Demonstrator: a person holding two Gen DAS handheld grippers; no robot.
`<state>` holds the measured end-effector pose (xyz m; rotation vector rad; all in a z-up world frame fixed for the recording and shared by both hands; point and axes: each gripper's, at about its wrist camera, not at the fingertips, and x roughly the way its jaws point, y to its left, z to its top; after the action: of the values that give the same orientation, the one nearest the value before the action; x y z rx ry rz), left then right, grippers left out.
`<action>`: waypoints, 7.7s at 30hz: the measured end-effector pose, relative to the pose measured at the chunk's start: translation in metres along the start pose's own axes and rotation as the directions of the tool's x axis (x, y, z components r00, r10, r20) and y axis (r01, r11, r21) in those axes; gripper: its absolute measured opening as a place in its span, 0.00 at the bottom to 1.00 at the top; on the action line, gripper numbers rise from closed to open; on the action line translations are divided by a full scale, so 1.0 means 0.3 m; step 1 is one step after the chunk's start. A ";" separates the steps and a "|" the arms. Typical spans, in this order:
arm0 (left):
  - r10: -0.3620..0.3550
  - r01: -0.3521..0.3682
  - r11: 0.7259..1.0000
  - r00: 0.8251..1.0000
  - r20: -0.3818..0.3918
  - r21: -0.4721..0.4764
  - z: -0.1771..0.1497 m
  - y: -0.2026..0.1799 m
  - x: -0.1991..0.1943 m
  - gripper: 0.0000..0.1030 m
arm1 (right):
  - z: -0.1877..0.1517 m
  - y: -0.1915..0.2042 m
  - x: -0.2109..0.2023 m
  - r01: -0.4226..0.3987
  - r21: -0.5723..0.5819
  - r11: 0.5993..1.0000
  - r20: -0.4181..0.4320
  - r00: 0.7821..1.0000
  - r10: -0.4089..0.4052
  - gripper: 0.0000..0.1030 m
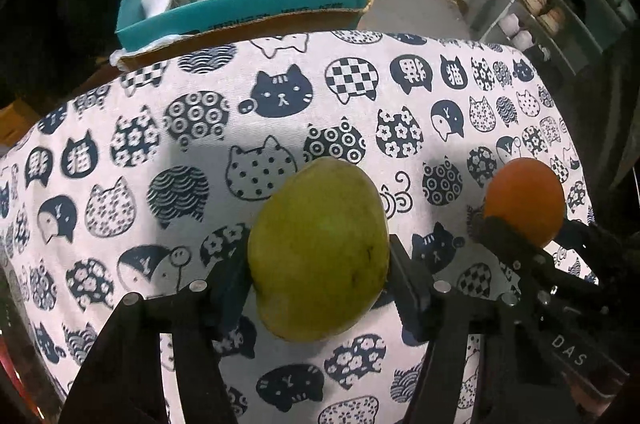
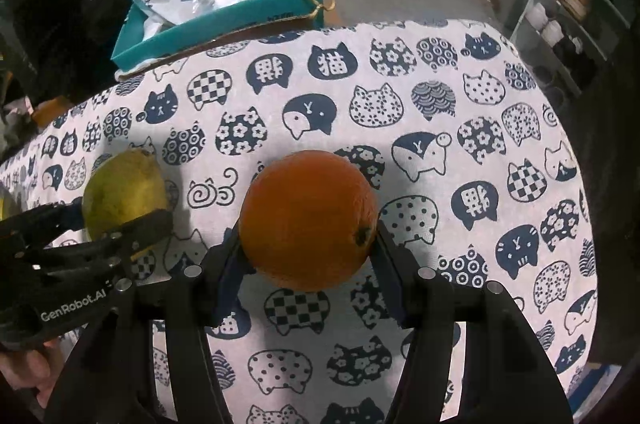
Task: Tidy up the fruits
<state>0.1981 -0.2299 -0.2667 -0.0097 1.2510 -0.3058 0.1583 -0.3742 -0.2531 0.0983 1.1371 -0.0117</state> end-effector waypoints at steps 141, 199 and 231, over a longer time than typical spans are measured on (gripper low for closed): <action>0.252 -0.142 0.863 0.953 0.168 -0.485 -0.618 1.094 -0.761 0.75 | -0.101 1.303 -0.130 -0.305 -0.554 0.775 -0.107 0.949 0.297 0.70; 0.403 -0.194 0.907 0.659 0.635 -0.374 -0.622 0.701 -1.407 0.99 | -0.130 0.809 -1.043 -0.077 -0.399 0.914 0.578 0.752 0.316 0.82; 0.422 -0.226 0.902 0.647 0.635 -0.368 -0.627 0.697 -1.412 0.99 | -0.134 0.793 -1.006 -0.070 -0.393 0.917 0.565 0.768 0.301 0.82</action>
<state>-0.0492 0.0995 0.0314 -0.1132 0.4851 0.1885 0.0090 -0.1463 0.0208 -0.1100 0.4447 0.3240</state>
